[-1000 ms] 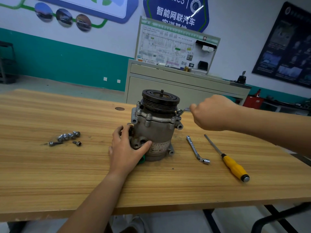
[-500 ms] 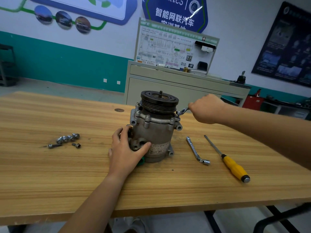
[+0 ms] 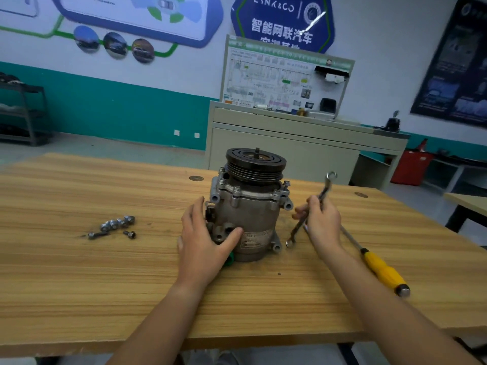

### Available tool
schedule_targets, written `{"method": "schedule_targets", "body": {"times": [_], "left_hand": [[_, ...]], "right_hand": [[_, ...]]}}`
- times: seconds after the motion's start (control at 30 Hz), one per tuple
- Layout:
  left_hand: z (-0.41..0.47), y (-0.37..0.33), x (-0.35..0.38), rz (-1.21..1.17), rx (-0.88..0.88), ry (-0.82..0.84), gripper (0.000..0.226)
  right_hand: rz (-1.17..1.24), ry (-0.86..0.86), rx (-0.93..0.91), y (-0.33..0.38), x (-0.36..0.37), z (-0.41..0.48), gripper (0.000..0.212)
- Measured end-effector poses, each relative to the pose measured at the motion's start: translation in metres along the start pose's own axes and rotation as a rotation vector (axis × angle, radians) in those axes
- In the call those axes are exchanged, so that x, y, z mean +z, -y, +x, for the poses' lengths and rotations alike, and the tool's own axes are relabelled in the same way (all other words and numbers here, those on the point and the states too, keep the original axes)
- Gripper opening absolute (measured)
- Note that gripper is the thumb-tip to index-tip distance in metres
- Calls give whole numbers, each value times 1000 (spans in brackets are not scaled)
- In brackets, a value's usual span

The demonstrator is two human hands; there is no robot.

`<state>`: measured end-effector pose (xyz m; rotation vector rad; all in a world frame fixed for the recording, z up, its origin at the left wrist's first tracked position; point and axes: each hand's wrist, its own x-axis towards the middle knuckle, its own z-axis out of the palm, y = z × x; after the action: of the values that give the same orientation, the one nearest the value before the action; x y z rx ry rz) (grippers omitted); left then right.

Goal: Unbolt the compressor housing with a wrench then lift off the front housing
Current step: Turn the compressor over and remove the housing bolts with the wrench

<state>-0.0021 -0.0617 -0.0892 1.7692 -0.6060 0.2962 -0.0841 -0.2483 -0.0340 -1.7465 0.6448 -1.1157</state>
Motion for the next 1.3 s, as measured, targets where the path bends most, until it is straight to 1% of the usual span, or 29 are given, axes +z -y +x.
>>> {"method": "schedule_targets", "body": {"times": [0.03,0.1,0.17,0.2,0.27,0.37,0.43,0.5,0.57,0.6,0.7,0.77,0.87,0.93,1.0,1.1,1.17,1.23,1.3], "left_hand": [[-4,-4,-4,-41,31,-39,90],[-10,-12,-12,-117,126,-117,76],[-12,-19,-18,-138,267,-177,65],[-10,-23,-20,-105,363,-182,60],[-1,-37,-22,19,547,-142,51],[24,-76,-24,184,707,-11,46],[44,-106,-21,315,763,130,38],[65,-130,-13,518,771,328,33],[80,-148,-1,757,801,494,34],[86,-154,4,833,817,560,36],[97,-163,18,921,796,697,38],[101,-165,23,1019,791,738,34],[100,-164,29,1149,845,742,25],[101,-163,32,1145,884,734,23],[107,-168,30,996,892,679,25],[119,-188,8,608,878,511,25],[121,-197,-20,415,867,414,22],[120,-184,-54,401,840,332,20],[114,-151,-86,502,722,282,20]], "right_hand": [[47,8,30,-4,3,-6,24],[112,3,46,-9,7,-16,24],[122,-9,-7,-12,9,-21,23],[106,-11,-48,-14,10,-23,23],[72,-4,-114,-21,14,-29,22],[36,10,-144,-33,18,-33,23],[33,31,-123,-38,18,-32,22],[50,38,-76,-41,16,-31,21],[80,16,-20,-43,13,-29,21],[93,8,-2,-44,12,-28,21],[104,5,17,-45,12,-28,19],[100,8,16,-45,12,-28,18],[107,17,17,-42,11,-28,19],[114,19,26,-43,11,-28,19],[127,18,40,-43,11,-27,19],[131,16,52,-44,11,-26,19],[121,21,60,-45,11,-26,18],[116,27,71,-45,11,-26,17],[98,31,76,-45,11,-26,16]]}}
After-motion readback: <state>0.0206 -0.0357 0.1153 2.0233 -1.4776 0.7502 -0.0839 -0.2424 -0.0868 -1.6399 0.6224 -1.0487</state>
